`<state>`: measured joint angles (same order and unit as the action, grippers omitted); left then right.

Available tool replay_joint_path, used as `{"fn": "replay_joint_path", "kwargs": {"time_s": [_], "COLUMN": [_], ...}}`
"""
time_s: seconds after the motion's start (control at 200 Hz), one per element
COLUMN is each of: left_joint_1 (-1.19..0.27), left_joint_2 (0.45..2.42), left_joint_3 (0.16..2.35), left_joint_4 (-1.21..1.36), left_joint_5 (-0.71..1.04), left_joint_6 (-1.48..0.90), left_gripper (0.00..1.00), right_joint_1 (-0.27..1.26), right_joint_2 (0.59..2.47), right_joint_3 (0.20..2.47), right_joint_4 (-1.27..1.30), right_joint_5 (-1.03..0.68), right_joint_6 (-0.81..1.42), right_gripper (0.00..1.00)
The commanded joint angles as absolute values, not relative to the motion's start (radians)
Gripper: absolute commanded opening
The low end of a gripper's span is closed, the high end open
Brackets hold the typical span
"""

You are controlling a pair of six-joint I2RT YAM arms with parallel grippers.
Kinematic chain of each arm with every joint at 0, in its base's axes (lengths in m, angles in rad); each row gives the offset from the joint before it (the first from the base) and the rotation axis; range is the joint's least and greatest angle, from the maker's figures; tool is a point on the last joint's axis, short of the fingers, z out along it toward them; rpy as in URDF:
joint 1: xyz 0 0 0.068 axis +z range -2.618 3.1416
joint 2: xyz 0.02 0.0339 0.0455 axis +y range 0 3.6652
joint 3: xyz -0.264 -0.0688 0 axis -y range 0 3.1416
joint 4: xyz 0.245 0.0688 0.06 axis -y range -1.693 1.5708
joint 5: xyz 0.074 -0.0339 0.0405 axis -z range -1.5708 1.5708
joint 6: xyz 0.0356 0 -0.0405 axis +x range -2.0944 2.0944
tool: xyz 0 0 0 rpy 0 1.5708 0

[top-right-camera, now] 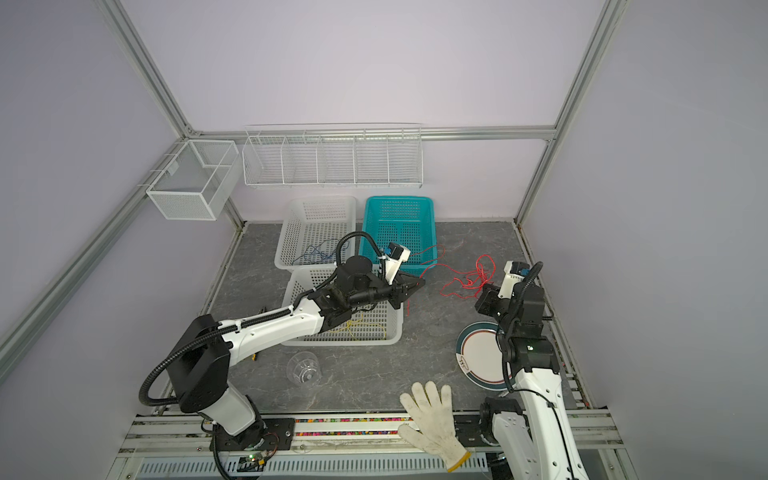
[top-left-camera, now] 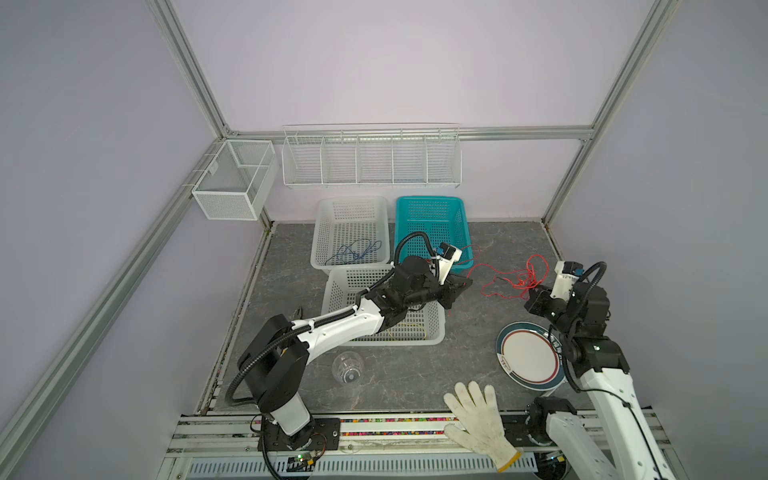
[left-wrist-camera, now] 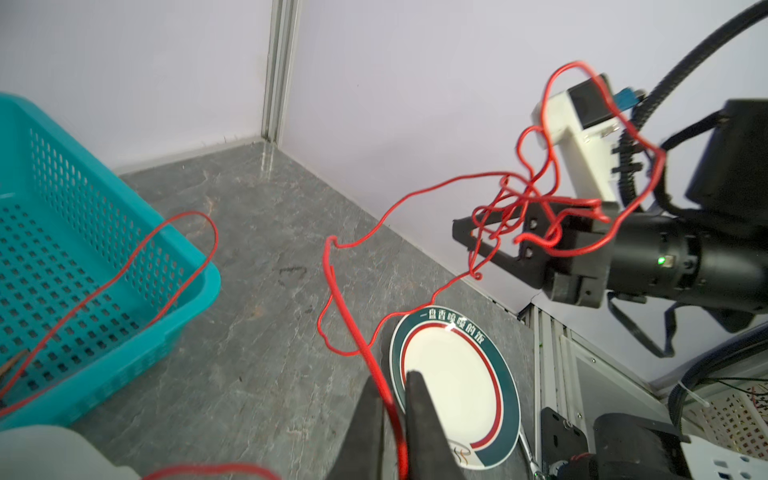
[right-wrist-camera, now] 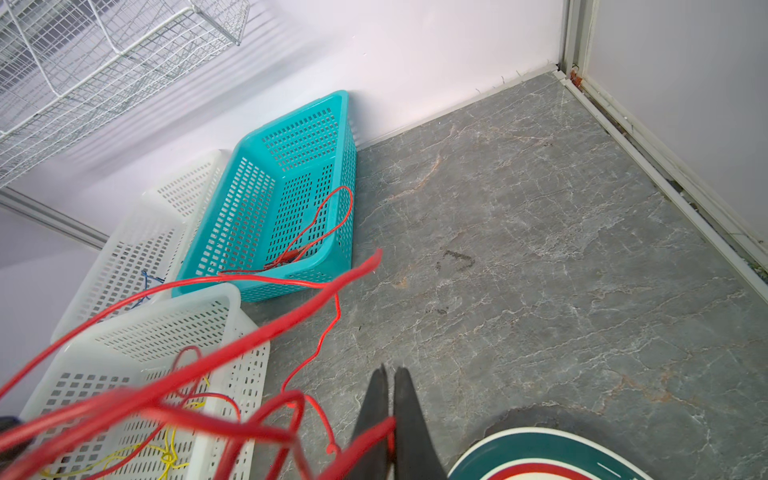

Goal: Untangle the cables

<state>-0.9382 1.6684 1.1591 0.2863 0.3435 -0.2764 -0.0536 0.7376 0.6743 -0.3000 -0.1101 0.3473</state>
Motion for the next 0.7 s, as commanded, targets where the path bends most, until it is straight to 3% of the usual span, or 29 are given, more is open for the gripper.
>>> {"fn": "replay_joint_path", "kwargs": {"time_s": [0.0,0.19,0.23,0.295,0.61,0.67,0.695], "left_joint_1": [-0.945,-0.945,-0.945,-0.945,-0.945,-0.945,-0.945], "left_joint_2": [1.686,1.699,1.7,1.698,1.64,1.623,1.616], "left_joint_3": [1.184,1.174,1.174,1.171,1.145,1.137,1.133], "left_joint_4": [0.255,0.25,0.25,0.252,0.276,0.278,0.277], "left_joint_5": [0.346,0.338,0.341,0.336,0.325,0.318,0.316], "left_joint_6": [-0.266,-0.248,-0.245,-0.242,-0.206,-0.19,-0.182], "left_gripper": [0.15,0.18,0.26,0.49,0.74,0.84,0.97], "right_joint_1": [-0.044,-0.033,-0.032,-0.028,-0.017,-0.017,-0.018], "right_joint_2": [0.739,0.744,0.743,0.74,0.738,0.741,0.744], "right_joint_3": [0.673,0.678,0.681,0.682,0.693,0.699,0.701], "right_joint_4": [-0.29,-0.29,-0.288,-0.287,-0.288,-0.287,-0.288], "right_joint_5": [-0.098,-0.116,-0.128,-0.138,-0.188,-0.209,-0.219], "right_joint_6": [0.322,0.321,0.318,0.315,0.287,0.281,0.278], "right_gripper": [0.07,0.07,0.07,0.07,0.07,0.07,0.07]}}
